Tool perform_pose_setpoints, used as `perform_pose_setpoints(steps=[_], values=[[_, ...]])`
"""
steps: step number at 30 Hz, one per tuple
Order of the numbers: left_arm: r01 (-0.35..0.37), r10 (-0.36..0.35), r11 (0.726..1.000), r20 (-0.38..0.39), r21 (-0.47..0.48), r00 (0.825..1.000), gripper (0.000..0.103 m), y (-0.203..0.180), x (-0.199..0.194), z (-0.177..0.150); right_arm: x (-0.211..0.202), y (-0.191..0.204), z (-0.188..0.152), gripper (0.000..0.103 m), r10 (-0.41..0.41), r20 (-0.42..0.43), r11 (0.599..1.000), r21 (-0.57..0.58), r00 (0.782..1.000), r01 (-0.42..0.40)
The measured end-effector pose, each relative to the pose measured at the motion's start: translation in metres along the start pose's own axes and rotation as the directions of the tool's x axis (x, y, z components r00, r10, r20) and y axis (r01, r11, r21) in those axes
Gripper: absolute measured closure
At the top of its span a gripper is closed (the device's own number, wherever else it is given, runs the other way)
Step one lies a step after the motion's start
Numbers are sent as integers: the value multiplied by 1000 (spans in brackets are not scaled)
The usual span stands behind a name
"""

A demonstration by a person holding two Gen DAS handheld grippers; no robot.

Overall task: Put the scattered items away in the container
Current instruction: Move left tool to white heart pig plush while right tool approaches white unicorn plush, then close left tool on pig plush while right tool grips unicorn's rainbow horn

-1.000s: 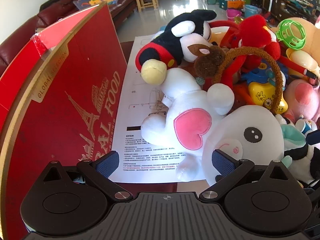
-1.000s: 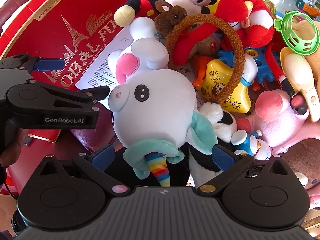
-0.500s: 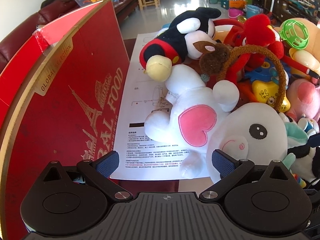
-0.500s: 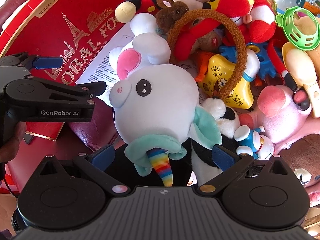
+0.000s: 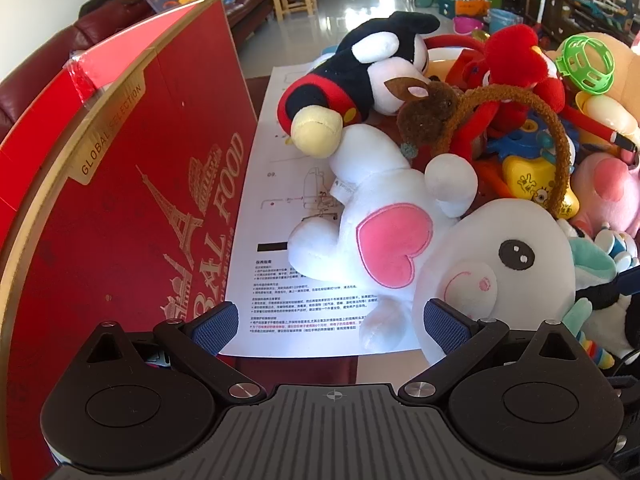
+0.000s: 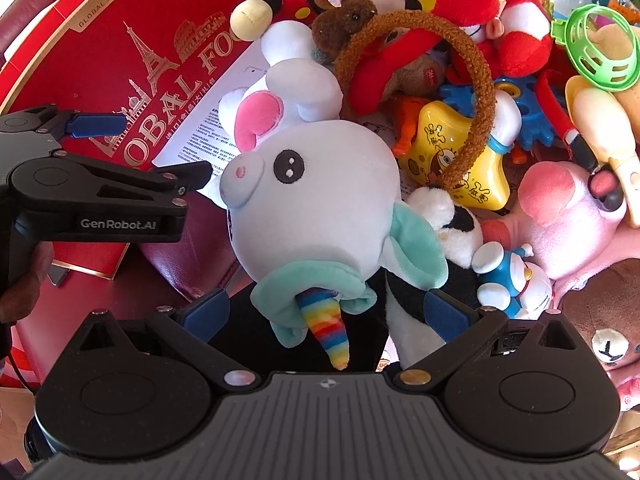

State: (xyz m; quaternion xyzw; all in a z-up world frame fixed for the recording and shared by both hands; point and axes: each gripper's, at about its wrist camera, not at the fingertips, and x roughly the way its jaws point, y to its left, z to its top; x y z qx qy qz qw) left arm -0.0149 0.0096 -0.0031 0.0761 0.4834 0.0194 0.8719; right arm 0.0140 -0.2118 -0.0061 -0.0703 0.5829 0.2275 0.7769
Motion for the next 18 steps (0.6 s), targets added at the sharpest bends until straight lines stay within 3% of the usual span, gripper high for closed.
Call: perform_pose_setpoints(steps=[11, 14, 16, 17, 18], values=[[29, -28, 999, -22, 39, 999, 0, 6, 11, -12, 14, 0, -4, 4, 56, -18, 998, 7, 998, -56], [50, -49, 998, -24, 49, 999, 0, 8, 14, -12, 22, -4, -3, 22, 67, -27, 998, 23, 997, -66], [55, -53, 997, -31, 48, 998, 0, 7, 14, -14, 29, -8, -4, 48, 103, -42, 994, 44, 994, -101], [52, -51, 997, -34, 49, 998, 0, 7, 16, -13, 31, -11, -5, 72, 136, -41, 989, 66, 990, -133], [50, -49, 997, -35, 50, 998, 0, 7, 16, -13, 31, -15, -4, 74, 157, -37, 984, 94, 987, -153]])
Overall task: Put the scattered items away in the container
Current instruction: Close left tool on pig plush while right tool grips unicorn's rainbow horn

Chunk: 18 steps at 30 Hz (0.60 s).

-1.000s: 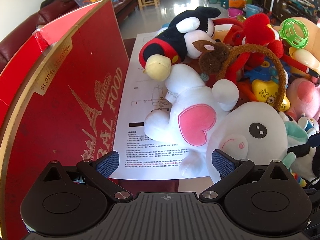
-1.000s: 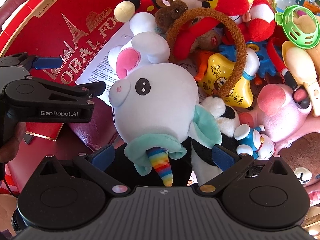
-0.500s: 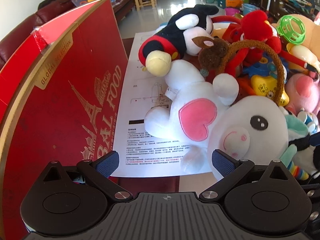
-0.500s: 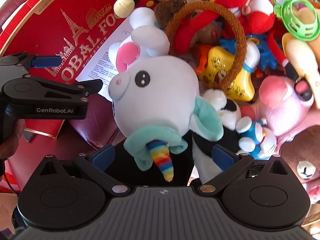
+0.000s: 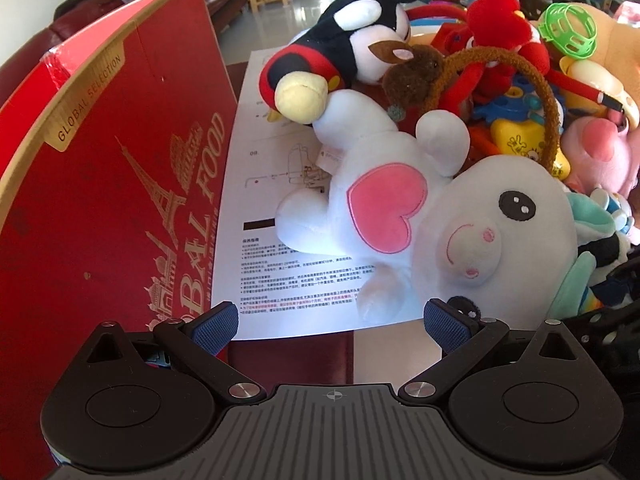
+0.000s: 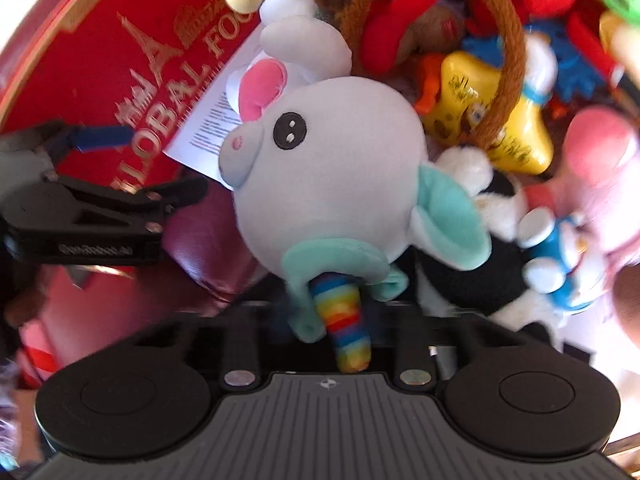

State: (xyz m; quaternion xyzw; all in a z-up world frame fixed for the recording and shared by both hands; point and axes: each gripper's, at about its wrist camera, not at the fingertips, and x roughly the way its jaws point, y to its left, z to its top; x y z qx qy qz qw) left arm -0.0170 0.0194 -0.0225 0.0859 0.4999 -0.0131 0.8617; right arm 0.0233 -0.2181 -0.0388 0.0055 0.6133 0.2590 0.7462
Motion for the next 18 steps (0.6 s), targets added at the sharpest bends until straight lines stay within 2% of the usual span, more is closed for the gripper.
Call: perform_pose_setpoints(steps=[3, 7, 13, 16, 18], values=[[3, -3, 1000, 0, 11, 1000, 0, -1, 1, 2, -10, -7, 2, 79, 15, 46, 1000, 20, 999, -16], [8, -9, 998, 10, 62, 1000, 0, -4, 3, -5, -26, -19, 9, 81, 23, 101, 999, 38, 995, -27], [84, -86, 992, 15, 99, 996, 2, -16, 19, -5, -22, -22, 15, 80, 42, 99, 998, 49, 994, -47], [67, -72, 990, 32, 125, 997, 5, -20, 29, 1, -23, -26, 15, 80, 55, 96, 996, 67, 994, -62], [58, -62, 987, 19, 149, 998, 13, -21, 38, 4, -24, -28, 14, 80, 63, 96, 994, 78, 993, -71]])
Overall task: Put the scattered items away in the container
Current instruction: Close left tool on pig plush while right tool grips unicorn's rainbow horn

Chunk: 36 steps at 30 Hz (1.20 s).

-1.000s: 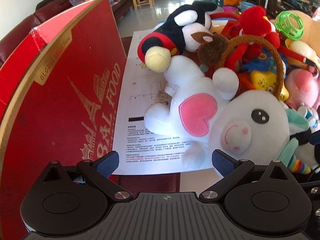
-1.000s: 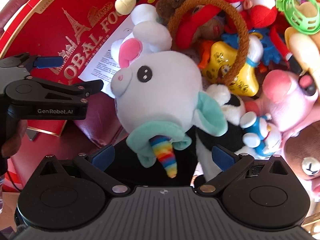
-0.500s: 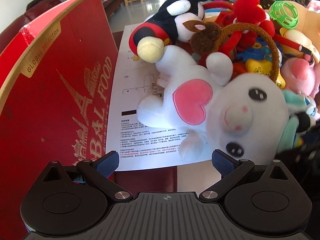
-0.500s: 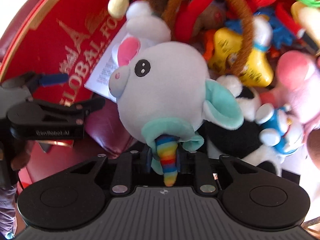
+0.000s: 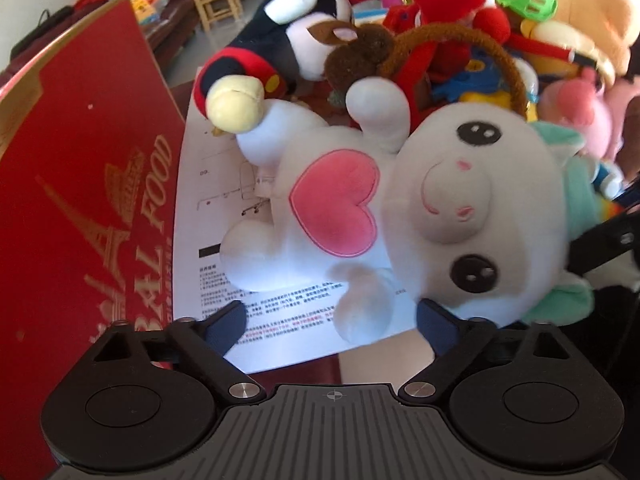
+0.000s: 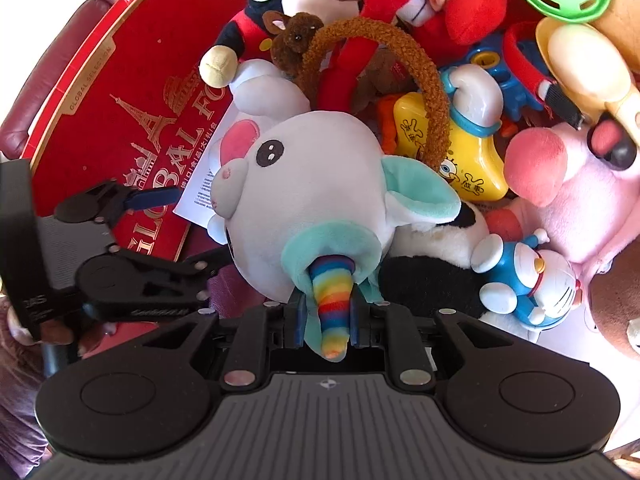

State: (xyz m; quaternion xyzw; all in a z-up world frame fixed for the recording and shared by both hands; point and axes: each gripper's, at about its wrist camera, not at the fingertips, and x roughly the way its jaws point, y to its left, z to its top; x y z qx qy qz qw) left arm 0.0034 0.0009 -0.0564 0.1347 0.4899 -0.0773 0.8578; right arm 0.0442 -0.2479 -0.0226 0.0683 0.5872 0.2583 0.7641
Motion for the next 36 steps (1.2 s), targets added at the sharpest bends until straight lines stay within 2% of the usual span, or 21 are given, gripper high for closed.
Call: perform_pose_setpoints(steps=[3, 4, 5, 6, 9, 13, 15, 18, 19, 20, 21, 22, 27, 29, 32, 36], values=[[42, -43, 999, -35, -20, 998, 41, 6, 13, 5, -2, -1, -1, 78, 9, -6, 1000, 9, 1000, -9], [75, -77, 996, -40, -36, 996, 55, 9, 16, 7, -2, -1, -1, 76, 11, -9, 1000, 13, 1000, -11], [112, -114, 992, -51, -51, 992, 79, 11, 19, 8, -2, -1, -1, 76, 14, -9, 1000, 19, 1000, -14], [139, -142, 989, -64, -58, 988, 79, 11, 21, 10, -3, -2, -1, 75, 19, -9, 999, 26, 1000, -19], [128, -127, 992, -65, 5, 990, 81, 2, 21, 9, -9, -6, 1, 67, 47, 19, 997, 64, 999, -48], [136, -134, 990, -63, 37, 989, 80, -1, 23, 6, -8, -17, 3, 61, 67, 51, 989, 130, 996, -73], [127, -124, 992, -66, 30, 990, 76, 2, 27, 7, -2, -24, 3, 58, 85, 55, 978, 187, 995, -94], [109, -106, 993, -55, 42, 993, 61, 4, 30, 7, -4, -30, 1, 54, 102, 86, 966, 230, 991, -120], [106, -103, 993, -52, 59, 993, 50, 3, 31, 8, -7, -31, 1, 48, 98, 108, 966, 229, 989, -121], [93, -89, 992, -54, 81, 995, 47, 1, 33, 8, -10, -32, 2, 41, 97, 127, 967, 225, 987, -123], [84, -79, 992, -57, 96, 995, 47, -1, 37, 12, -12, -33, 3, 24, 102, 137, 966, 221, 985, -131], [83, -77, 991, -63, 102, 995, 47, -3, 40, 14, -12, -31, 5, 18, 110, 139, 967, 215, 984, -139], [98, -90, 992, -88, 81, 992, 44, 5, 53, 15, 6, -18, 6, 18, 92, 72, 986, 132, 993, -101], [79, -73, 994, -88, 76, 993, 32, 9, 57, 15, 13, -18, 6, 18, 90, 72, 987, 124, 993, -99], [65, -60, 996, -81, 62, 995, 25, 17, 60, 15, 20, -14, 13, 16, 79, 72, 992, 95, 994, -86], [59, -53, 996, -87, 72, 995, 25, 18, 67, 17, 36, -13, 18, 12, 78, 55, 993, 89, 995, -82]])
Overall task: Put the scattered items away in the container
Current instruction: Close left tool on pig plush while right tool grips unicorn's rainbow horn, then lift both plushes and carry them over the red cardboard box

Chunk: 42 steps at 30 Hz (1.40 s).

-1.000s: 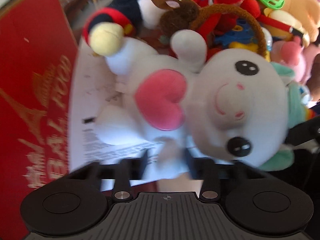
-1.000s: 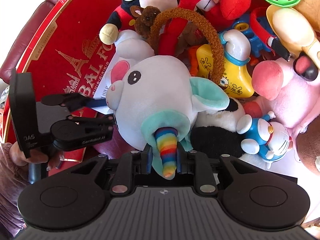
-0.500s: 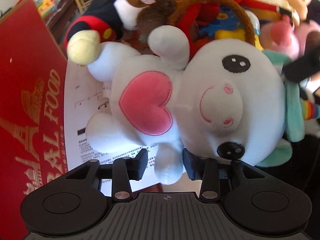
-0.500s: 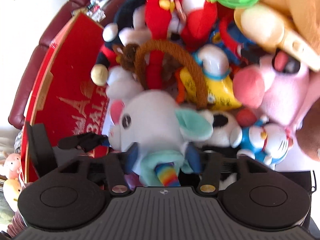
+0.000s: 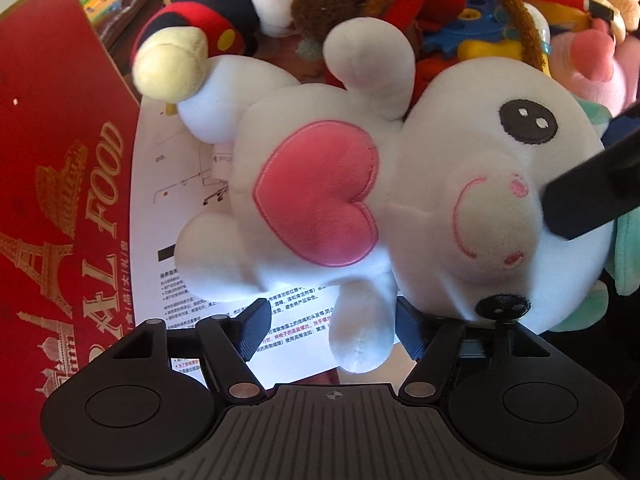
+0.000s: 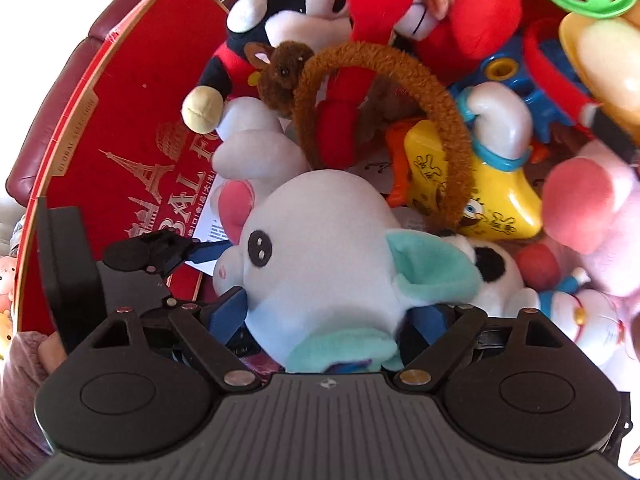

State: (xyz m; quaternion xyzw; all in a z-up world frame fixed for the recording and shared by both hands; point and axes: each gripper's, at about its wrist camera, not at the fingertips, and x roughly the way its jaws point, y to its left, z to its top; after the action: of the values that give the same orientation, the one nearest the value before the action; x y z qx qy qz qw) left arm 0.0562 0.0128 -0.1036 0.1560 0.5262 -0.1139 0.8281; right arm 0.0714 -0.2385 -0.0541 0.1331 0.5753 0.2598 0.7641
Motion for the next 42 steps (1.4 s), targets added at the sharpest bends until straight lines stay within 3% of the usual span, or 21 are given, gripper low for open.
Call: perform_pose_setpoints(steps=[3, 4, 5, 6, 13, 24, 32, 34, 42], values=[[12, -12, 1000, -7, -11, 1000, 31, 4, 6, 4, 4, -5, 2, 11, 18, -2, 1000, 20, 1000, -18], [28, -29, 999, -11, -22, 1000, 44, 6, 8, 6, 5, -7, 2, 11, 23, -1, 999, 29, 1000, -23], [56, -56, 998, -12, -27, 998, 67, 7, 9, 8, 5, -8, 3, 12, 29, 1, 999, 43, 1000, -29], [83, -84, 996, -13, -29, 996, 76, 7, 9, 10, 6, -10, 4, 12, 34, 2, 998, 60, 999, -34], [9, -8, 1000, 29, -13, 1000, 82, 2, 0, 13, -3, -3, 7, 30, 6, 8, 999, 42, 1000, -6], [13, -7, 999, 125, -49, 992, 82, 2, -53, 7, -52, 20, 4, 31, 36, 70, 997, -71, 997, -31], [49, -39, 997, 175, -53, 984, 82, -56, -90, 1, -88, 34, -3, 31, 22, 126, 984, -177, 992, 1], [48, -41, 998, 198, -33, 979, 82, -83, -118, 4, -99, 36, -4, 31, 1, 150, 976, -214, 989, 31], [73, -70, 997, 306, 3, 949, 82, -96, -145, 23, -148, 21, -9, 32, -13, 248, 982, -179, 969, 59]])
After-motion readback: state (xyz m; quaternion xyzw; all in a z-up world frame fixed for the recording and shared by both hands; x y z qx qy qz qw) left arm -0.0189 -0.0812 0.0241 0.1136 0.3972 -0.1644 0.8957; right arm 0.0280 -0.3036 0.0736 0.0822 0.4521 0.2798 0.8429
